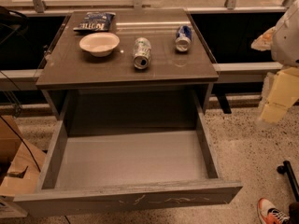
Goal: Place 7up can into top drawer
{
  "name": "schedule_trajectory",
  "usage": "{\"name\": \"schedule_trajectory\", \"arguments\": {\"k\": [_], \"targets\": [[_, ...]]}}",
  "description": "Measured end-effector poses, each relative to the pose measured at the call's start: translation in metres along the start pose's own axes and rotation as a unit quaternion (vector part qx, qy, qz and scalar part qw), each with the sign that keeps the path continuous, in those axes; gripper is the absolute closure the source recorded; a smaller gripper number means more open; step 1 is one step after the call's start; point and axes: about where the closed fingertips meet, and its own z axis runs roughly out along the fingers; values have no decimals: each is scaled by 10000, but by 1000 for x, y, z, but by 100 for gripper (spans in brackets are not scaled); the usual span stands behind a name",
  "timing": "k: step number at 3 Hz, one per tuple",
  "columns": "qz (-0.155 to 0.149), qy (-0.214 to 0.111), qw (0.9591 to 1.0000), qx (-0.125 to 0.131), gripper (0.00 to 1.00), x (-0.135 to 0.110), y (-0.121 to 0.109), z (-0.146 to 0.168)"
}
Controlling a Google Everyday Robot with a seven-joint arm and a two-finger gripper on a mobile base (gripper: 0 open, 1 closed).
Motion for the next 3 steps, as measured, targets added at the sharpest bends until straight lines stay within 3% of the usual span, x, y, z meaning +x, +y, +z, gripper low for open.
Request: {"name": "schedule_trajectory", "arguments": {"k": [1,3], "targets": [[0,0,10000,0,0,0,0,0],[127,-656,9975,-250,0,-58,-29,43]]}}
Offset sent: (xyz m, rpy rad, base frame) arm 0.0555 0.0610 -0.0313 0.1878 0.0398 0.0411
